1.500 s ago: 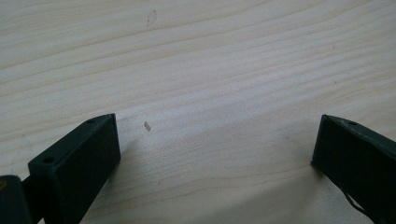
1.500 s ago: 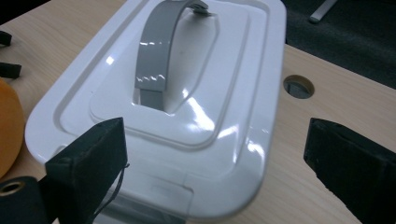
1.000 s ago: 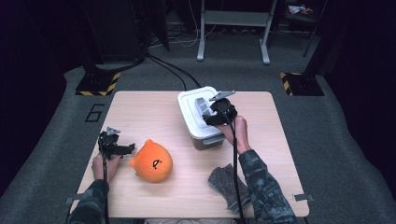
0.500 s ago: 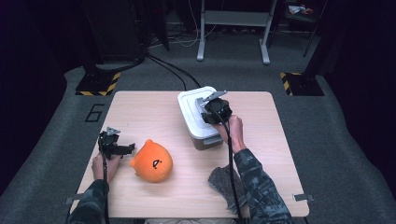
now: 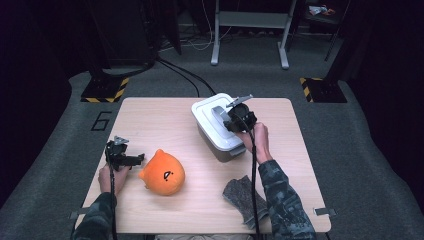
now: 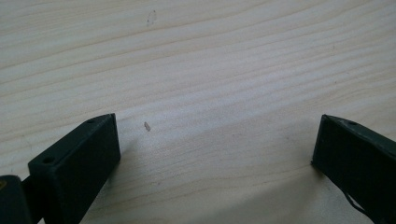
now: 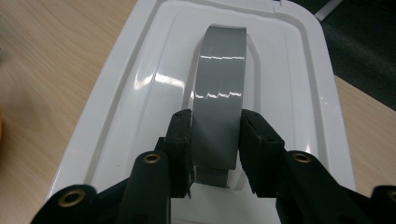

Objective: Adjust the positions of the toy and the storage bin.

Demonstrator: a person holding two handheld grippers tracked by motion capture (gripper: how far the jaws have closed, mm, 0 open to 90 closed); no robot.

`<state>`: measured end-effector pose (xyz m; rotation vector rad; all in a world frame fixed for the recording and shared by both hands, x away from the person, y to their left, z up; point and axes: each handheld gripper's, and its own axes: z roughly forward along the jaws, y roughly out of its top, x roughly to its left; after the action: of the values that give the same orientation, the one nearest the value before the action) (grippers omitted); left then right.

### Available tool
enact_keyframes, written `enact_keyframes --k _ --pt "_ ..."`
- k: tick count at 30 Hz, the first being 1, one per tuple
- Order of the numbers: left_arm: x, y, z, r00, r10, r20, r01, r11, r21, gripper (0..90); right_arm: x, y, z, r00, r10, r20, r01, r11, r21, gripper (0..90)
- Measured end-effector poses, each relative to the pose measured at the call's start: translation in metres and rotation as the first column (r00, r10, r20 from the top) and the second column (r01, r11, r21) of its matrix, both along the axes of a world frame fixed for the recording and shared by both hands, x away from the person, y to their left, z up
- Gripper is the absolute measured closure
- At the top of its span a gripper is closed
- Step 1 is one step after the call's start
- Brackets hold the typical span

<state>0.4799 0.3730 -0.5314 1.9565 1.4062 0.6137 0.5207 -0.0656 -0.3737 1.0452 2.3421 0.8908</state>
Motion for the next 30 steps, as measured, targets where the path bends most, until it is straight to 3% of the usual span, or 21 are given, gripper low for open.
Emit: enact_keyframes --k 1,2,7,11,12,14,16,25,30 --pt "0.0 0.0 0.0 1.0 0.0 0.0 0.0 1.0 0.0 0.2 0.0 0.0 0.0 1.0 0.0 0.0 0.0 1.0 0.0 64.9" --pt "0.0 0.0 0.0 1.0 0.0 0.0 0.0 1.0 0.0 0.2 0.001 0.004 0.0 0.9994 -0.002 0.035 0.003 1.0 -0.019 59.5" --pt "0.0 0.0 0.0 1.0 0.0 0.0 0.0 1.0 0.0 0.2 0.008 0.018 0.004 0.9972 -0.027 0.07 0.03 0.999 -0.044 50.9" --pt "0.0 0.0 0.0 1.0 0.0 0.001 0.0 1.0 0.0 0.2 0.013 0.025 0.002 0.9962 -0.031 0.081 0.035 0.998 -0.055 53.3" --pt "0.0 0.0 0.0 1.0 0.0 0.001 0.0 1.0 0.0 0.2 0.013 0.027 0.002 0.9971 -0.04 0.065 0.044 0.998 -0.051 55.1" --pt "0.0 0.0 0.0 1.0 0.0 0.0 0.0 1.0 0.0 0.2 0.015 0.031 0.001 0.9963 -0.043 0.075 0.048 0.997 -0.067 62.4" --pt "0.0 0.0 0.0 1.0 0.0 0.0 0.0 1.0 0.0 0.2 0.017 0.029 0.001 0.9961 -0.042 0.077 0.047 0.997 -0.063 63.9" --pt "0.0 0.0 0.0 1.0 0.0 0.0 0.0 1.0 0.0 0.2 0.019 0.024 0.002 0.9968 -0.041 0.068 0.045 0.997 -0.059 65.9" --pt "0.0 0.0 0.0 1.0 0.0 0.0 0.0 1.0 0.0 0.2 0.02 0.021 0.001 0.9972 -0.03 0.069 0.032 0.999 -0.028 66.4"
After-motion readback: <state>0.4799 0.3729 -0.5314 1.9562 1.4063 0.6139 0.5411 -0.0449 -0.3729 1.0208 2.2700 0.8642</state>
